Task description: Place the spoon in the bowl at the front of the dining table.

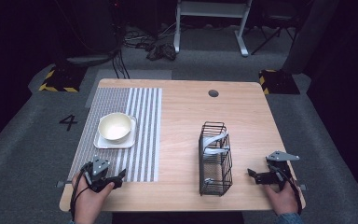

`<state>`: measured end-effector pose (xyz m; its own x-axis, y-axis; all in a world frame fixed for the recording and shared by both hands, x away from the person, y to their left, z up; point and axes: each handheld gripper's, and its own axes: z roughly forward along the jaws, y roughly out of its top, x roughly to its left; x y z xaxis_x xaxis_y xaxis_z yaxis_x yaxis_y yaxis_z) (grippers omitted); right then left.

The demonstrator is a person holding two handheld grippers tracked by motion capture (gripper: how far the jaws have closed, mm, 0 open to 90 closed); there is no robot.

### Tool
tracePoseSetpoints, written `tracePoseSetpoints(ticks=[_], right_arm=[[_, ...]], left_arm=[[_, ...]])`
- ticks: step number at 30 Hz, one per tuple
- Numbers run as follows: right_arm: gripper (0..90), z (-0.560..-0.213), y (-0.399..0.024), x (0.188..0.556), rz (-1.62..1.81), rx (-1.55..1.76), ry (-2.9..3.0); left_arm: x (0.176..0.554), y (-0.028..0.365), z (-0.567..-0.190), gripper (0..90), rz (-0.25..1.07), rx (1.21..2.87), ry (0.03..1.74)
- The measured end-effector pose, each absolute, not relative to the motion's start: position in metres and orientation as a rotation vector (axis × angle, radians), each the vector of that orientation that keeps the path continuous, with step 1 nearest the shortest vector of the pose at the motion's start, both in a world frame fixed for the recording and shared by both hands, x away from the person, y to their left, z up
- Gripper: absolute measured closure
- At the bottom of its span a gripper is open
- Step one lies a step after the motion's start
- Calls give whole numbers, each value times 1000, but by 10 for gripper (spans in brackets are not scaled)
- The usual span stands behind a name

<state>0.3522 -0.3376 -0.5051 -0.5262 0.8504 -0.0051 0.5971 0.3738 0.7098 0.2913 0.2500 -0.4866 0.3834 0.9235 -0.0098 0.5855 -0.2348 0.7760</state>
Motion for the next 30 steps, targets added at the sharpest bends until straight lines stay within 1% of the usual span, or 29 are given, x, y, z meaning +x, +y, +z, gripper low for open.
tracePoseSetpoints(ticks=[7,12,19,23,24,30], right_arm=[[0,-505,-338,352,941,1261,2269],[0,-505,-338,352,941,1261,2269],[0,-505,-338,352,941,1261,2269],[0,-505,-338,352,940,1261,2268],[0,-505,-338,352,941,1261,2269],[1,-505,-337,352,940,1262,2267]], left_arm=[[288,247,-474,214,611,1904,1276],[284,242,-462,179,652,1863,1221],[279,235,-448,178,644,1839,1180],[277,233,-443,202,639,1842,1186],[277,233,-442,224,637,1845,1186],[274,232,-433,228,658,1830,1185]])
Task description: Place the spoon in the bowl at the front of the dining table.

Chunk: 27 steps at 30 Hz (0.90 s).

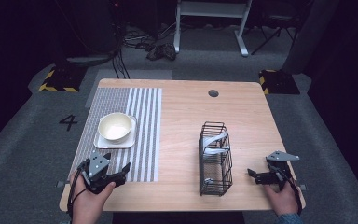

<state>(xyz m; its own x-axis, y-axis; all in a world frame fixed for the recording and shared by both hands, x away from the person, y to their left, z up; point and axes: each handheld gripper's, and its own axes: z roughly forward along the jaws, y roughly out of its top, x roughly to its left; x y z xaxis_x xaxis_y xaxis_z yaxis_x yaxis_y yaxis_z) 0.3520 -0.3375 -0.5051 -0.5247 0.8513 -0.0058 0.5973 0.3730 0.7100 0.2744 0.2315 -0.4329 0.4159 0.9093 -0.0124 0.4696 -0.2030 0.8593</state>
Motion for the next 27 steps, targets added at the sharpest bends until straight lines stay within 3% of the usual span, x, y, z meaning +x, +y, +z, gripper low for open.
tracePoseSetpoints(ticks=[27], right_arm=[[2,-505,-338,352,936,1278,2253]], left_arm=[[275,206,-400,240,693,1740,1017]])
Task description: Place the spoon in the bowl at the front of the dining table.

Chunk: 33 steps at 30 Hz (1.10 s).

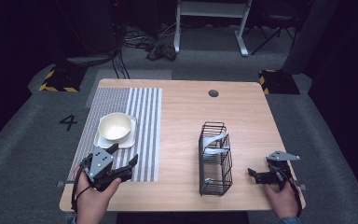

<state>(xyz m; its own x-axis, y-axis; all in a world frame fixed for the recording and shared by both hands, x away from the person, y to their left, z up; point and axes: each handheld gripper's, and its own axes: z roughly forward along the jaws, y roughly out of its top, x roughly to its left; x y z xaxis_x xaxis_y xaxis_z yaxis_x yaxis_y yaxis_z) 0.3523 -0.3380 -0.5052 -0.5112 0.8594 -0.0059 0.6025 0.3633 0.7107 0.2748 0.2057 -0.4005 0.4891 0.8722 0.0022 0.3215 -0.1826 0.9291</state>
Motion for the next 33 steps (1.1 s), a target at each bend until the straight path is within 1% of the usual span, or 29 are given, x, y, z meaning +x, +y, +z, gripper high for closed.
tracePoseSetpoints(ticks=[9,20,33], right_arm=[[2,-505,-338,352,934,1285,2248],[2,-505,-338,352,933,1287,2248],[2,-505,-338,352,933,1287,2248]], left_arm=[[282,186,-394,241,655,1760,935],[296,150,-391,241,594,1797,827],[292,119,-386,243,550,1810,730]])
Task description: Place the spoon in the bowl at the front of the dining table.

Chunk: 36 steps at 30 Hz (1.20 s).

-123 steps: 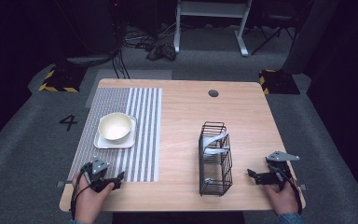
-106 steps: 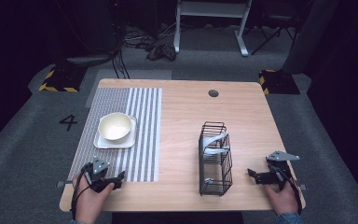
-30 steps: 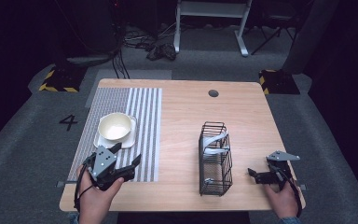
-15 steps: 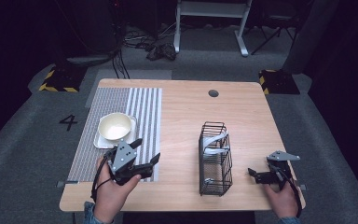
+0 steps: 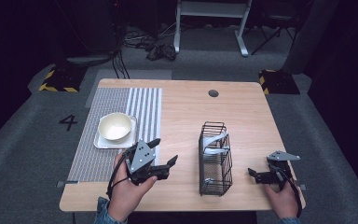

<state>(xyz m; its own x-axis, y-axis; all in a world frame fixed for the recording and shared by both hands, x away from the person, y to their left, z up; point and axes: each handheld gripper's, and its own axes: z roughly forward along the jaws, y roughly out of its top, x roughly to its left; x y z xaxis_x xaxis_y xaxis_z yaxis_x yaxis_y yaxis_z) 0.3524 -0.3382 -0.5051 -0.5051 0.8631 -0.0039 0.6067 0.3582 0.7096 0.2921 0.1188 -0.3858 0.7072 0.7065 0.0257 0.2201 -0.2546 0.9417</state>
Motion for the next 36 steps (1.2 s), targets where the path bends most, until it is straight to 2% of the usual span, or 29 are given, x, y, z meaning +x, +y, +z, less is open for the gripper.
tracePoseSetpoints(ticks=[24,36], right_arm=[[2,-505,-338,352,933,1287,2248],[2,-505,-338,352,935,1288,2246]], left_arm=[[274,58,-379,264,391,1820,473],[270,40,-386,306,291,1829,344]])
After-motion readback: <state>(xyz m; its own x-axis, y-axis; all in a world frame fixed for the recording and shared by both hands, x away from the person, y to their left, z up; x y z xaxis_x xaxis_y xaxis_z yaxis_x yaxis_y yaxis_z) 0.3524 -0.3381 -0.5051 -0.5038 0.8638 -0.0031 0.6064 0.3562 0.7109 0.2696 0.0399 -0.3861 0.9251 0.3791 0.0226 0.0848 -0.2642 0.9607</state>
